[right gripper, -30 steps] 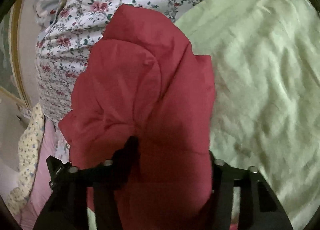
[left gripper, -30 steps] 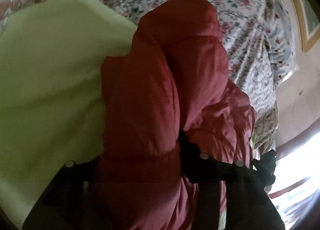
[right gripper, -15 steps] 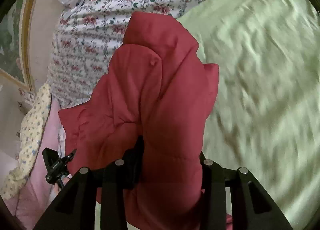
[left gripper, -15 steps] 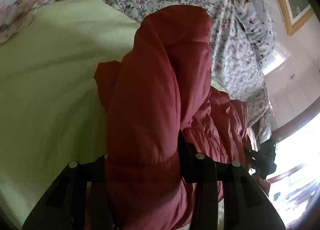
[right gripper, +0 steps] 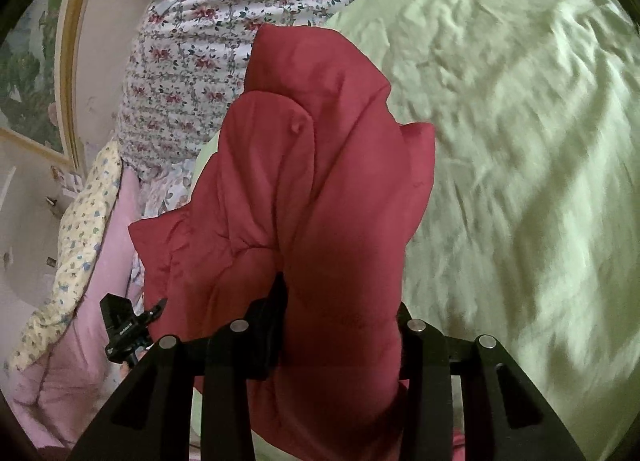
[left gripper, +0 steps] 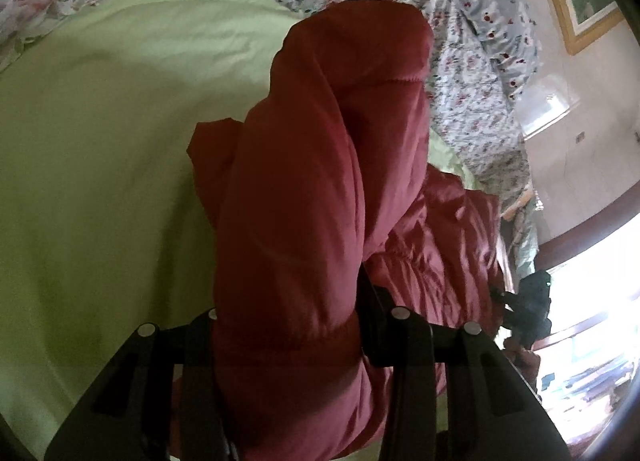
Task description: Fold large clothes
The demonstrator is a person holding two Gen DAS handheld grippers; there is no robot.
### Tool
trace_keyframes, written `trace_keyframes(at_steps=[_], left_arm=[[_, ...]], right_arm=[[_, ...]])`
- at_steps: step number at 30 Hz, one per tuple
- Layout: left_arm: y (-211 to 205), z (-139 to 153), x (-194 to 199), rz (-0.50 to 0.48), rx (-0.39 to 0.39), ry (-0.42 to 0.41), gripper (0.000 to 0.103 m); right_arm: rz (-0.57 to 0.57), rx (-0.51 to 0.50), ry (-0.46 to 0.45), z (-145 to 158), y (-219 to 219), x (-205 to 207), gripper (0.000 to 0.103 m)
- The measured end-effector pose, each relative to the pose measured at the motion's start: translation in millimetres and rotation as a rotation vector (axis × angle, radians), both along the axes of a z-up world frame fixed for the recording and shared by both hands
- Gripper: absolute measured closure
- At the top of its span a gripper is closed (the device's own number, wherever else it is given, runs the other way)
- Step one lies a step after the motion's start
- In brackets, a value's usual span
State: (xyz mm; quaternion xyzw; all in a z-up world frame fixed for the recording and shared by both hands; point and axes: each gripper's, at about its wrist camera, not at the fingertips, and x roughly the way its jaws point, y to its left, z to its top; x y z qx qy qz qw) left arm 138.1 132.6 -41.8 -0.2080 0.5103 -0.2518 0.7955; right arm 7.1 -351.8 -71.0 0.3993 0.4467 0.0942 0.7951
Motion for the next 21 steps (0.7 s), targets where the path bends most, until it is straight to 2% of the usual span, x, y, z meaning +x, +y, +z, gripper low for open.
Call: trace_keyframes(at_steps=[6, 8, 9, 12, 13, 14, 15, 16, 18, 21], left_arm=[[-9.5, -5.2, 3.4, 0.051, 0.105, -0.036, 0.053], [-11.2, -3.4, 2.9, 0.077, 0.159, -0.052, 0.040], [-12.7, -2.1, 2.8, 0.090, 0.180, -0.062, 0.039], [-18.1, 6.9, 2.3, 0.123, 0.258, -0.102, 0.031], [-17.9, 9.7, 1.5, 0.139, 0.288, -0.121, 0.029], [-19.8, 16.2, 0.4, 0.161, 0.327, -0.153, 0.029], [-20.5, 21.1, -0.2, 0.176, 0.352, -0.177, 0.028], [-21.0, 27.9, -1.3, 0.198, 0.379, -0.207, 0.020], [-25.4, 38.7, -0.3, 0.204, 0.381, -0.251, 0.018], [-43.0, 45.5, 7.5, 0.166, 0.398, -0.278, 0.018]], right_arm=[[-0.008, -0.061, 0.010, -3.6, 3.0, 8.7, 0.056], [-0.003, -0.079, 0.011, -3.6, 2.6, 8.2, 0.050], [-0.004, -0.097, 0.014, -2.4, 2.8, 9.1, 0.047], [-0.016, -0.182, 0.028, 3.7, 3.8, 10.6, 0.032], [-0.025, -0.214, 0.032, 6.1, 3.0, 10.6, 0.021], [-0.040, -0.250, 0.031, 10.4, 2.3, 10.7, 0.015], [-0.057, -0.278, 0.021, 15.8, 1.3, 11.0, 0.014], [-0.068, -0.295, 0.012, 20.3, 0.9, 11.7, 0.014], [-0.098, -0.337, -0.012, 31.0, -0.5, 12.4, 0.013], [-0.098, -0.358, -0.038, 39.7, 2.0, 22.6, 0.005]])
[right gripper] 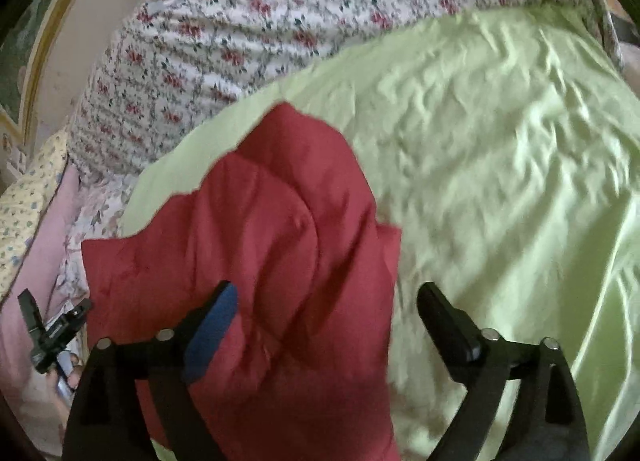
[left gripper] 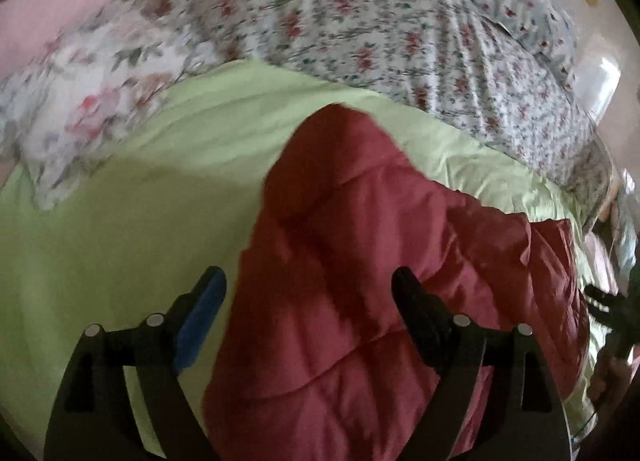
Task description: Fold large clothes
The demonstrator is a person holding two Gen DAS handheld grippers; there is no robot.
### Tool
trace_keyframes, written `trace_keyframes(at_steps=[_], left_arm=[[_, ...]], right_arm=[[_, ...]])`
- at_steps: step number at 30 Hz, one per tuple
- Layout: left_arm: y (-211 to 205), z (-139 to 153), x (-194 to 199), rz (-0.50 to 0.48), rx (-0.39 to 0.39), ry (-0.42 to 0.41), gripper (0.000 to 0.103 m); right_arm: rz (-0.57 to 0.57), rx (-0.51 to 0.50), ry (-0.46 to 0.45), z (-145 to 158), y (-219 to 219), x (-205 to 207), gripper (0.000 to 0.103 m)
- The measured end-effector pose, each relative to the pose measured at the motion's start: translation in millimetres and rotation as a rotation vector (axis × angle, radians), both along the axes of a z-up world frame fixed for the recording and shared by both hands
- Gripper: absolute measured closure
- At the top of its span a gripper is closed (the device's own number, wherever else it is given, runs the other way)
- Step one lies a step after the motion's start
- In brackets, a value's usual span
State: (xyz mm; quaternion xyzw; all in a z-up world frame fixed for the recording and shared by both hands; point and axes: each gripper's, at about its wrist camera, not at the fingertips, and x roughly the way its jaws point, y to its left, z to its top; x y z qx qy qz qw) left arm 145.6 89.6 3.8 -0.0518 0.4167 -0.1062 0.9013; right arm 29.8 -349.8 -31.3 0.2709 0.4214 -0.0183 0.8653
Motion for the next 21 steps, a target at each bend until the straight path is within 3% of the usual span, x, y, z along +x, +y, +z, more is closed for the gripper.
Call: trace_keyframes(at_steps=[4, 10, 12, 13, 14, 15, 16, 17, 18, 20, 21], left_arm=[[-21.3, -5.1, 10.9, -0.024, 0.066, 0.007, 0.018], [-30.9, -15.7, 23.5, -0.028, 0.095, 0.048, 0.018], [-31.9, -17.4, 26.0, -0.040, 0.086, 0.051, 0.029], [-32.2, -19.0, 28.1, -0.050, 0.078, 0.059, 0.052], [-32.5, -20.6, 29.4, -0.057, 0.072, 0.071, 0.066], [-31.8, -21.3, 30.2, -0.062, 0.064, 0.076, 0.071], [-30.7, -20.8, 30.0, -0.067, 0.053, 0.073, 0.081], [-29.6, -19.1, 29.1, -0.072, 0.046, 0.067, 0.086], [-29.2, -17.2, 28.2, -0.074, 0.040, 0.061, 0.087], [-27.1, -10.8, 27.0, -0.072, 0.021, 0.042, 0.090], [-26.3, -7.5, 27.8, -0.069, 0.010, 0.035, 0.091]], right_arm=[[0.016, -0.020, 0.007, -1.5, 7.8, 17.3, 0.004], [0.023, -0.044, 0.029, -2.1, 19.7, 37.3, 0.003], [0.025, -0.054, 0.030, -1.2, 21.0, 40.3, 0.003], [0.027, -0.065, 0.030, -0.8, 23.2, 42.5, 0.003], [0.028, -0.078, 0.030, -0.3, 25.0, 44.2, 0.003], [0.023, -0.107, 0.033, 0.1, 27.7, 45.5, 0.005], [0.020, -0.137, 0.037, 0.1, 30.6, 46.9, 0.011], [0.024, -0.154, 0.041, -0.4, 33.1, 48.6, 0.031], [0.027, -0.167, 0.048, -1.0, 35.1, 49.5, 0.042], [0.020, -0.182, 0.037, 1.2, 34.2, 48.0, 0.075], [0.015, -0.189, 0.022, 4.1, 33.2, 46.8, 0.079]])
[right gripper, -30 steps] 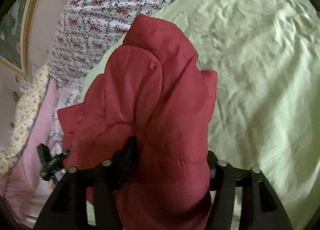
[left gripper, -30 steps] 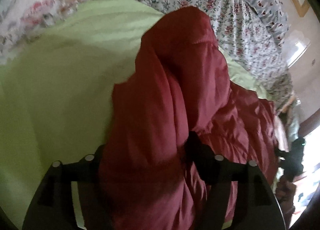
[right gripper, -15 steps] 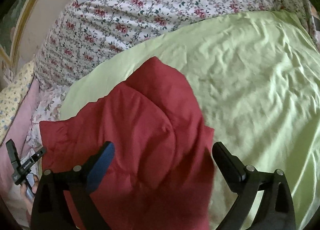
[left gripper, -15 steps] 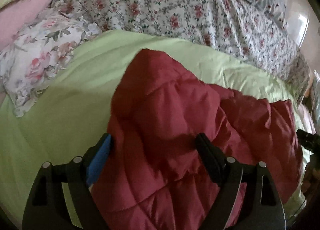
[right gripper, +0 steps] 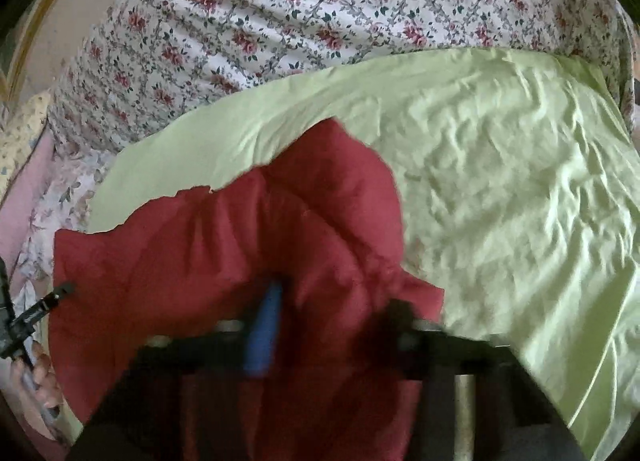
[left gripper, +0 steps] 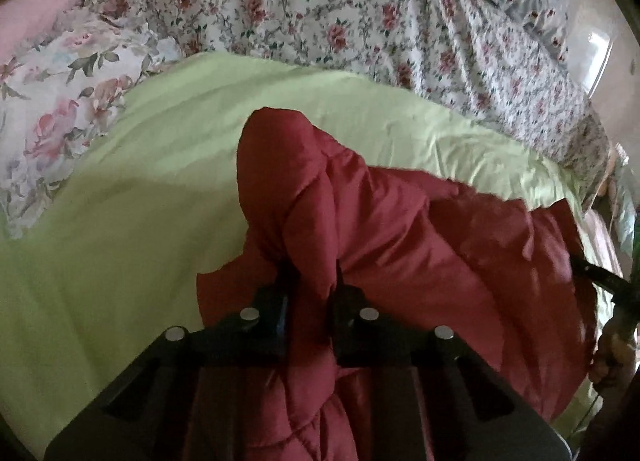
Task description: Fold large clothes
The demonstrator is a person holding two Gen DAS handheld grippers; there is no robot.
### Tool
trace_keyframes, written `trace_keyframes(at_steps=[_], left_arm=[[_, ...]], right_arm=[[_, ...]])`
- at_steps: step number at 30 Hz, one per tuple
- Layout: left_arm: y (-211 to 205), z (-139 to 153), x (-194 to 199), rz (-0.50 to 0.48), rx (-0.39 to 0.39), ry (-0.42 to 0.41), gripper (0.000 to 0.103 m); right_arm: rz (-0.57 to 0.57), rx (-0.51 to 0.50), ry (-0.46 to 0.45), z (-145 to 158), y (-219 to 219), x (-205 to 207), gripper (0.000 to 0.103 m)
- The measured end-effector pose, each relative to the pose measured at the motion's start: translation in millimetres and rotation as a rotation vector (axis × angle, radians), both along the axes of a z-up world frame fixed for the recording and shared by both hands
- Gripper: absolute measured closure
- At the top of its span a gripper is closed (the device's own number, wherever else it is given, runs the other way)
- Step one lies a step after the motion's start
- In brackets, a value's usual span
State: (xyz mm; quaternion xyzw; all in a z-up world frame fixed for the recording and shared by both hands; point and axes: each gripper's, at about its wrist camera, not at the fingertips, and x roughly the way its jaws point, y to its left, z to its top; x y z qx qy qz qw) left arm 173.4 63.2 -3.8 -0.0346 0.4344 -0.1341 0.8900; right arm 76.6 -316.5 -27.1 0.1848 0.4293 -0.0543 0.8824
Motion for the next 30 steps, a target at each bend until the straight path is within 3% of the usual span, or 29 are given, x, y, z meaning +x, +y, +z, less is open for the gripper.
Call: trace_keyframes(at_steps=[2, 8, 15, 22, 25, 30], left_arm=[[0.3, 6.2, 4.4, 0.006, -0.021, -0.012, 0.092], [-6.4, 6.8, 36.3, 0.024, -0.052, -0.013, 0.092], [-11.4, -34.1, 68.7, 0.053, -0.030, 0.080, 0.092], [-3.5, -33.7, 63.4, 0.069, -0.064, 0.080, 0.087], [0.5, -18.6, 48.5, 0.068, -0.083, 0.047, 0.082], [2.0, 6.7, 12.0, 0.052, -0.098, -0.019, 0.082]], right_arm=[[-0.012, 0.006, -0.037, 6.9, -2.9, -1.1, 0.086], [-0.059, -0.035, -0.091, 19.4, -8.8, 15.3, 0.089], [-0.112, 0.007, 0.007, -27.7, -24.5, 41.7, 0.089], [-0.121, 0.005, 0.020, -31.4, -25.6, 42.0, 0.089], [-0.133, 0.011, 0.025, -34.9, -27.2, 41.7, 0.089], [-0.140, 0.016, 0.027, -37.4, -28.7, 40.9, 0.089]])
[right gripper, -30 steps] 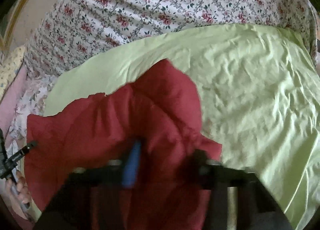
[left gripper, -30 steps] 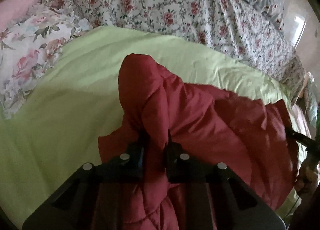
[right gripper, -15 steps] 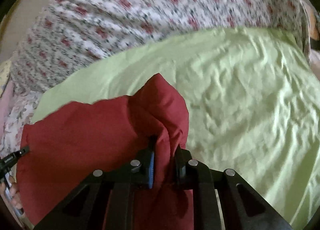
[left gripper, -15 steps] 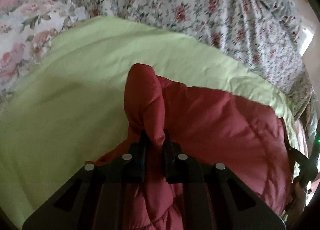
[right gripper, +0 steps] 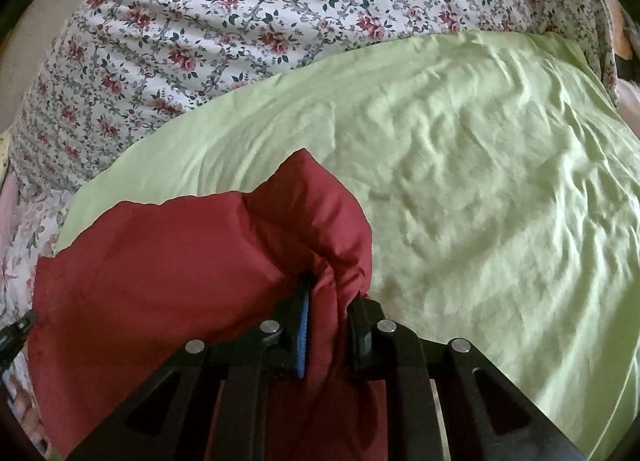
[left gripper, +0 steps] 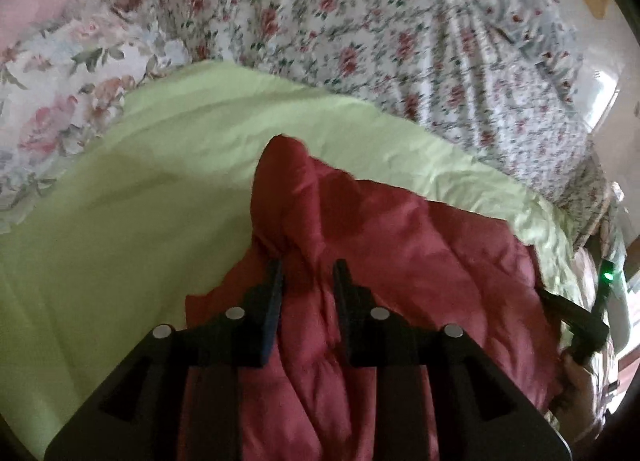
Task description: Fold large clothes
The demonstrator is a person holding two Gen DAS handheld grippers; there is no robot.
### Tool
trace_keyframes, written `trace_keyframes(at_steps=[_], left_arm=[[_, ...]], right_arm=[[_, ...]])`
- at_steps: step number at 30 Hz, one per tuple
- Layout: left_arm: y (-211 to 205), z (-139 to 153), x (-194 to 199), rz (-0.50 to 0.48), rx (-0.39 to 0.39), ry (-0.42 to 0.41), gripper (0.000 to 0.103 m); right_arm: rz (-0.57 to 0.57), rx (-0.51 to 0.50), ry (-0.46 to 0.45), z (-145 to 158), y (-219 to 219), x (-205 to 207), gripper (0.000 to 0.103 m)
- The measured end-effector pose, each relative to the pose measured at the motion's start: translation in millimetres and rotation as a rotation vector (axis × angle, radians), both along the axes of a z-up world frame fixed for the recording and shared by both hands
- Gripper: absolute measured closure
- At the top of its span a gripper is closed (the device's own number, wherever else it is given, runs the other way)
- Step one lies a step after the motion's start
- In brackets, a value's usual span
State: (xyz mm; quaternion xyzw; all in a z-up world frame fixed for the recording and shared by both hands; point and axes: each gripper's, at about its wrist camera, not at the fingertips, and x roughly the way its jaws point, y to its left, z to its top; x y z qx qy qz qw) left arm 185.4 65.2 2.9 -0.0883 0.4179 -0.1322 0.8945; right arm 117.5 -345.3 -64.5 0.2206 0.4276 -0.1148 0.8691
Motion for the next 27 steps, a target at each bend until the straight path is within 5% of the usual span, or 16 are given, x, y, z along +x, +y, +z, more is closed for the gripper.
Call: trace_keyframes(at_steps=[9, 15, 18, 22, 24, 27], left_arm=[[-55.8, 13.6, -57.4, -0.239, -0.017, -0.023, 0.081], [-77.4, -28.1, -50.3, -0.241, 0.078, 0.031, 0.079], [-77.2, -43.4, -46.5, -0.226, 0.076, 0.048, 0.080], [-79.6, -47.6, -44.3, -0.221, 0.083, 0.047, 0.080], [-81.5, -49.4, -44.1, -0.217, 0.092, 0.044, 0.080], [-80.8, -53.6, -42.6, -0.207, 0.086, 0.047, 0.080]], right_arm=[[-0.024, 0.021, -0.001, -1.3, -3.3, 1.5, 0.088], [-0.027, 0.033, 0.001, 0.8, -3.7, -0.4, 0.085], [-0.045, -0.025, -0.025, 19.8, 3.1, -13.3, 0.071], [-0.002, -0.183, -0.182, 70.6, 41.3, -44.7, 0.040], [0.097, -0.168, -0.224, 80.8, 65.5, -49.8, 0.036], [0.268, -0.108, -0.168, 69.0, 100.8, -41.3, 0.036]])
